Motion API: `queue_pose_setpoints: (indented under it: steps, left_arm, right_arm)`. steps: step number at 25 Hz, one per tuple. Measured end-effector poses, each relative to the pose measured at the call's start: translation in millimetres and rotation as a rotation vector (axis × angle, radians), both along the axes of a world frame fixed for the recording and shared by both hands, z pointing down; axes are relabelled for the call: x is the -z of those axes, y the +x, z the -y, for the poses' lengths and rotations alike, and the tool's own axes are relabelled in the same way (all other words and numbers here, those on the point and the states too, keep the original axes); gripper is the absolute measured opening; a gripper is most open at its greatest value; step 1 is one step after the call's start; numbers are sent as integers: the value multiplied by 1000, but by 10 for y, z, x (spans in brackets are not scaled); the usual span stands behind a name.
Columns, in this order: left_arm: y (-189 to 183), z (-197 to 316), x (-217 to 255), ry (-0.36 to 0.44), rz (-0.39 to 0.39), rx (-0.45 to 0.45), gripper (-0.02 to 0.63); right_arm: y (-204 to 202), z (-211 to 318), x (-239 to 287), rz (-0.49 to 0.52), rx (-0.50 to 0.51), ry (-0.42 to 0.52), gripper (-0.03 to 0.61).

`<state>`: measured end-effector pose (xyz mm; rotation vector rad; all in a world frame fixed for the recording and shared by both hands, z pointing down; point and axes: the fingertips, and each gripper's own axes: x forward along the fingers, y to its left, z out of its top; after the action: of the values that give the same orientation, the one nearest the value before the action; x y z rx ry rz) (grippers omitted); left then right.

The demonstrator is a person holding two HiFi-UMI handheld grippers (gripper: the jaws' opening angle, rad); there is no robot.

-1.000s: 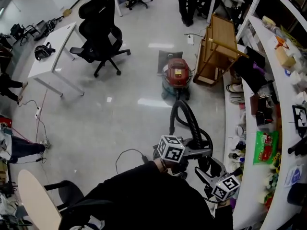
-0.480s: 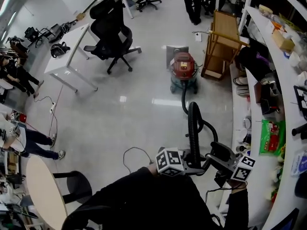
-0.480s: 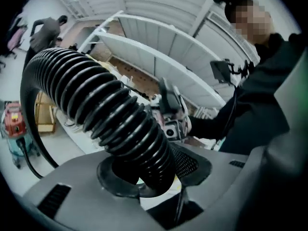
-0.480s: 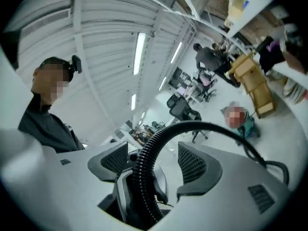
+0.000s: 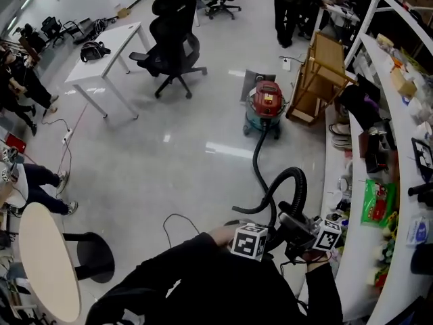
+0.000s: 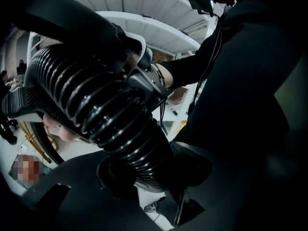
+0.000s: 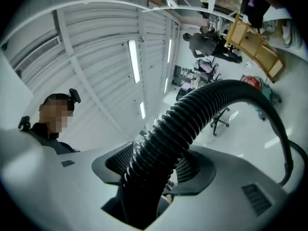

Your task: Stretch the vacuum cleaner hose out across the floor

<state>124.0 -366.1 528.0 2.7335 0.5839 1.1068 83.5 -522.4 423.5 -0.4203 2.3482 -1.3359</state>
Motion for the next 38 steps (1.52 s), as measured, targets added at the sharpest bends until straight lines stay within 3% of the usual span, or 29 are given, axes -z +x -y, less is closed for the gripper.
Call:
queue_pose_setpoints:
  steps: [3,6,9,11,13,15,16,19,26,28,30,31,34,36,38]
  left_arm:
    - [-414,-139,-229,35,12,-12,210]
    - [-949,-207,-432,-56,-14,107,230]
    - [-1448,58,-438,-283,-108,419,236]
    - [-1672,499,-236,-488,-251,717,235]
    - [-1744,939,99,-707,-423,920,235]
    - [-1616,1112,438,-879,-536,949,236]
    - [-1489,1104,575,-943,-558,928,243]
    - [-1016,896,839,-1067,-566,858,342]
    - [98,113,958,-1128,-554,780,379]
    - [320,-173,954,-1075,-531,762,379]
    - [419,-380,839,-1008,-492,805,364]
    - [438,-474,782,-987,-481,827,284]
    - [480,-758,728,-914,-471,815,262]
    - [484,-928,701,-839,-443,781,247]
    - [463,-1141,659,-758,-399,734,235]
  right_arm:
    - [-180,-181,-7,45,-108,0,217]
    - [-310,-346,-39,31,-217,20,184]
    - [-502,-596,-52,-91,-191,75,184]
    - [-639,-814,-79,-156,-130,99,184]
    - [-722,-985,-110,-203,-87,123,184]
    - [-760,-1135,-138,-249,-62,158,184]
    - [-770,-1213,-148,-273,-48,179,184]
    - [-768,-1493,-113,-316,8,246,184]
    - [-398,-2516,-367,-456,157,394,184]
    - [-306,-2792,-495,-492,196,420,187]
    - [-235,-3029,-593,-507,246,426,187]
    - [-212,-3150,-648,-516,276,427,187]
    - [-166,-3433,-834,-540,350,429,189]
    - [-147,-3517,-866,-527,365,400,280]
    - [-74,-3525,-816,-468,324,356,306]
